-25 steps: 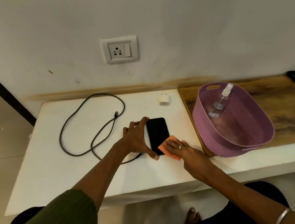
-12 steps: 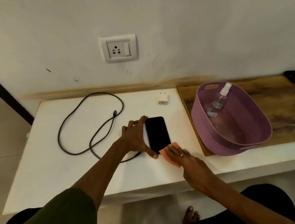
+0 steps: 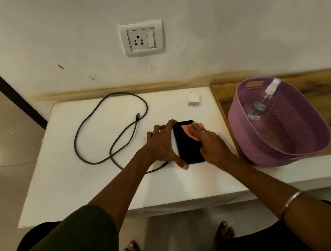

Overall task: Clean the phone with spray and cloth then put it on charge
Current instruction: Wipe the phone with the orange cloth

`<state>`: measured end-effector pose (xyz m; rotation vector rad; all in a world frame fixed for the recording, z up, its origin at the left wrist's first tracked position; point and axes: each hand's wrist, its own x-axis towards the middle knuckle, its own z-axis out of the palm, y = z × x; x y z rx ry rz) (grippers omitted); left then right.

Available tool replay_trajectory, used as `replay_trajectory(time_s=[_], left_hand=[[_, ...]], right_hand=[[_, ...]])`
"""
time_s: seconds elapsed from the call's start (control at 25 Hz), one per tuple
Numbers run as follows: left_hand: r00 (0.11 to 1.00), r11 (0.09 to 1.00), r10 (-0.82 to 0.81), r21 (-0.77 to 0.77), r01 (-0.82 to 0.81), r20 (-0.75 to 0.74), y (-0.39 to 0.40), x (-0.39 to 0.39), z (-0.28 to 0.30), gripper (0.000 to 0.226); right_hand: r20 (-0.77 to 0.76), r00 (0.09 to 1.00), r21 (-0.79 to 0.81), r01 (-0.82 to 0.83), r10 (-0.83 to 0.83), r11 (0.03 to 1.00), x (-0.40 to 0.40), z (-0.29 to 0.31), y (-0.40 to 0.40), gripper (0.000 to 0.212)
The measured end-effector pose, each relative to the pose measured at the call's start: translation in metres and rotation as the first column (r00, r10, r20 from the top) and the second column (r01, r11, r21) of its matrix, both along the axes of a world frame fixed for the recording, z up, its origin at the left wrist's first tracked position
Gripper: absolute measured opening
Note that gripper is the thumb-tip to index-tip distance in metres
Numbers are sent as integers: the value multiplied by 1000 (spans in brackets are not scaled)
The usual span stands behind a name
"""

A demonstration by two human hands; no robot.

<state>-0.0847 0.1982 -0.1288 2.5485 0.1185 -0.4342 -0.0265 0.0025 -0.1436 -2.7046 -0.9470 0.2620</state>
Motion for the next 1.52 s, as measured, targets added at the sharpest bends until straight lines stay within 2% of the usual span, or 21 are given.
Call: replay_trajectory(time_s=[0.04,0.16,0.28,0.4,0.52,0.6,0.68,0.76,0.84,1.0,1.08,1.2,1.28,1.4,1.52], left_hand=[[1000,1000,-1,-7,1,2,-1,0,0,151],[1000,1000,10,-5,-10,11,0,-1,-2,150],[999,999,32,-24,-31,14,1,-2,-4,158],[999,998,45,-34,-44,28,0,-2,-5,167],[998,998,55,-45,-54,30,0,-3,-5,169],[998,998,50,-43,-48,38,1,-4,-5,167],[999,999,35,-27,-34,38,1,-4,-5,164],[999,999,41,-28,-40,22,1,-3,-3,163],[998,997,67,-30,-66,21,0,-3,-1,161],[998,999,46,-14,-45,35,1,-4,-2,157],[999,999,35,-5,-35,38,1,-4,-1,157],[998,999,34,12,-35,44,1,-6,-1,158],[998,999,26,16,-27,51,1,-6,-1,157],[998,1000,23,20,-24,65,1,-6,-2,155],[998,999,8,31,-10,59,2,-6,-1,151]], right_hand=[[-9,1000,-20,24,-24,1000,7,-1,8,62],[-177,963,27,212,-204,977,20,0,26,56],[-141,980,50,150,-142,987,15,-2,40,59],[-240,958,151,194,-155,969,-4,-2,57,57],[-95,993,165,92,-77,982,-10,-1,56,57],[16,1000,103,-23,21,994,-9,0,52,53],[64,993,-6,-97,97,995,-12,-1,46,60],[46,988,-53,-146,148,988,-18,0,38,64],[4,983,-32,-184,184,982,-30,-1,27,62],[-62,988,15,-143,144,990,-63,-8,6,69],[-123,985,101,-109,121,989,-72,-6,-1,71],[-233,964,317,-49,128,947,-72,5,-9,70],[-258,959,380,-11,117,925,-67,10,-15,70],[-247,958,350,-56,150,935,-65,8,-24,69],[-282,949,279,-60,142,958,-62,2,-33,54]])
